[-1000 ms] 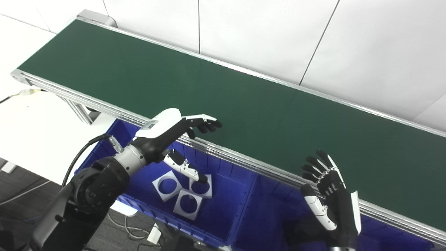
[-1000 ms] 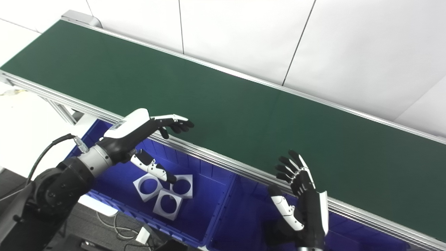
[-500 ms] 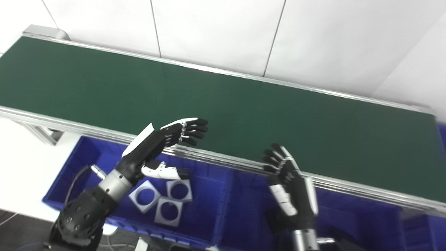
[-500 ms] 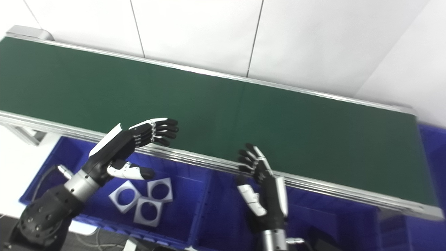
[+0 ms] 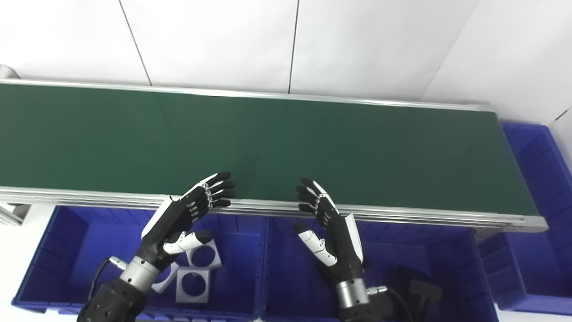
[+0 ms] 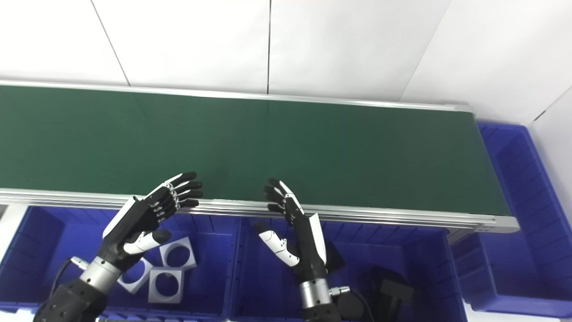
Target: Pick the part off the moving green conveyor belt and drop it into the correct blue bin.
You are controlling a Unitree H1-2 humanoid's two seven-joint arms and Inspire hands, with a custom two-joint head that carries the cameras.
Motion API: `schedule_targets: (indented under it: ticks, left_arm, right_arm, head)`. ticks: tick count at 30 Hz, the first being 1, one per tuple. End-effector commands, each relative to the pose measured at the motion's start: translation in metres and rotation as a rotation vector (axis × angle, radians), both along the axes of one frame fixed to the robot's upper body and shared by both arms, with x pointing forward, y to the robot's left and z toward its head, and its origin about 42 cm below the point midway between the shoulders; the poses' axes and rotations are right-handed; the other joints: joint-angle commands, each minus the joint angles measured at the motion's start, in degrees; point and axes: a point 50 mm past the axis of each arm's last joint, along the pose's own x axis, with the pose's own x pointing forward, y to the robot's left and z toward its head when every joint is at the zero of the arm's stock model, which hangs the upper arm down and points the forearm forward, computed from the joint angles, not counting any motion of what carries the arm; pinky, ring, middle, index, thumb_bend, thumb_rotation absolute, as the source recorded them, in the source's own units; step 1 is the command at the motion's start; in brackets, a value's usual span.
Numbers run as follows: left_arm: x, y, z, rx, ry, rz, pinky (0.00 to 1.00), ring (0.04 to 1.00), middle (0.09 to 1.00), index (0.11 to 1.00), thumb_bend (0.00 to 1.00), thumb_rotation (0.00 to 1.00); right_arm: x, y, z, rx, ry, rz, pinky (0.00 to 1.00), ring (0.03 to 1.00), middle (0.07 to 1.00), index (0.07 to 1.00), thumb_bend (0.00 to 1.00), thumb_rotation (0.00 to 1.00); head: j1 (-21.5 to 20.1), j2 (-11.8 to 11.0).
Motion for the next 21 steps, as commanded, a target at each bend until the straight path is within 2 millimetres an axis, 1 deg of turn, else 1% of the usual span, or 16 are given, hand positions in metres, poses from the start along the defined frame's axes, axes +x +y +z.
schedule_targets:
  ticks: [1, 3, 5, 6, 7, 8, 9, 11, 12, 13, 16, 17, 18, 21]
  left_arm:
    - [0.008, 0.003, 0.006, -0.023, -0.076, -0.019, 0.79, 0.829, 0.864, 0.892, 0.86, 0.66]
    - [0.008, 0.006, 0.0, -0.026, -0.08, -0.021, 0.79, 0.825, 0.86, 0.884, 0.85, 0.66]
    - [0.008, 0.008, -0.004, -0.025, -0.083, -0.02, 0.79, 0.822, 0.856, 0.876, 0.86, 0.67]
    - [0.009, 0.009, -0.006, -0.024, -0.082, -0.019, 0.78, 0.82, 0.855, 0.871, 0.86, 0.67]
    - [0.009, 0.011, -0.008, -0.028, -0.078, -0.018, 0.78, 0.82, 0.854, 0.87, 0.86, 0.67]
    - [0.009, 0.013, -0.009, -0.031, -0.075, -0.017, 0.79, 0.823, 0.856, 0.87, 0.87, 0.66]
    - [0.009, 0.015, -0.01, -0.035, -0.072, -0.013, 0.79, 0.824, 0.856, 0.871, 0.87, 0.66]
    - [0.008, 0.017, -0.011, -0.037, -0.069, -0.007, 0.8, 0.827, 0.856, 0.878, 0.86, 0.67]
    - [0.007, 0.018, -0.011, -0.038, -0.069, -0.006, 0.8, 0.831, 0.86, 0.885, 0.85, 0.67]
    - [0.007, 0.017, -0.012, -0.05, -0.065, -0.01, 0.8, 0.831, 0.86, 0.885, 0.85, 0.67]
    - [0.006, 0.015, -0.014, -0.072, -0.054, -0.02, 0.83, 0.855, 0.883, 0.909, 0.81, 0.65]
    - [0.006, 0.013, -0.015, -0.072, -0.053, -0.02, 0.84, 0.857, 0.885, 0.911, 0.81, 0.65]
    - [0.005, 0.012, -0.014, -0.07, -0.056, -0.019, 0.83, 0.846, 0.875, 0.904, 0.81, 0.65]
    - [0.001, 0.006, -0.011, -0.064, -0.072, -0.008, 0.81, 0.832, 0.862, 0.89, 0.8, 0.64]
  right_arm:
    - [-0.005, 0.014, 0.016, 0.045, -0.091, -0.015, 0.76, 0.823, 0.849, 0.883, 0.67, 0.7]
    - [-0.009, 0.012, 0.017, 0.037, -0.093, -0.027, 0.76, 0.829, 0.857, 0.886, 0.67, 0.71]
    - [-0.012, 0.011, 0.018, 0.027, -0.096, -0.035, 0.77, 0.829, 0.859, 0.887, 0.67, 0.71]
    - [-0.013, 0.011, 0.019, 0.024, -0.097, -0.038, 0.76, 0.828, 0.859, 0.887, 0.67, 0.71]
    - [-0.015, 0.011, 0.019, 0.022, -0.096, -0.039, 0.76, 0.828, 0.859, 0.887, 0.67, 0.71]
    - [-0.016, 0.011, 0.02, 0.021, -0.095, -0.039, 0.76, 0.827, 0.86, 0.886, 0.67, 0.71]
    - [-0.018, 0.012, 0.02, 0.019, -0.094, -0.038, 0.76, 0.826, 0.86, 0.886, 0.66, 0.7]
    - [-0.021, 0.012, 0.021, 0.011, -0.093, -0.038, 0.76, 0.826, 0.863, 0.886, 0.65, 0.68]
    - [-0.022, 0.012, 0.021, 0.007, -0.092, -0.038, 0.75, 0.824, 0.862, 0.884, 0.64, 0.68]
    - [-0.022, 0.012, 0.02, 0.002, -0.088, -0.041, 0.75, 0.824, 0.861, 0.884, 0.64, 0.68]
    - [-0.022, 0.01, 0.017, -0.003, -0.084, -0.046, 0.75, 0.827, 0.854, 0.886, 0.65, 0.68]
    - [-0.023, 0.009, 0.016, 0.0, -0.082, -0.047, 0.75, 0.827, 0.853, 0.886, 0.65, 0.69]
    - [-0.023, 0.008, 0.016, 0.0, -0.08, -0.05, 0.75, 0.826, 0.852, 0.885, 0.65, 0.68]
    - [-0.026, 0.003, 0.015, -0.006, -0.078, -0.053, 0.74, 0.823, 0.853, 0.887, 0.66, 0.69]
  head:
    - [0.5, -0.3]
    - [0.3, -0.4]
    - [-1.4, -1.4]
    - [-1.9, -1.5]
    - [-3.5, -1.8]
    - [-3.5, -1.8]
    - [-6.6, -2.2]
    - [-7.3, -2.1]
    - [-7.2, -2.1]
    - [-6.2, -2.0]
    - [-5.2, -1.8]
    - [-3.4, -2.0]
    - [-3.4, -2.0]
    - [2.0, -2.5]
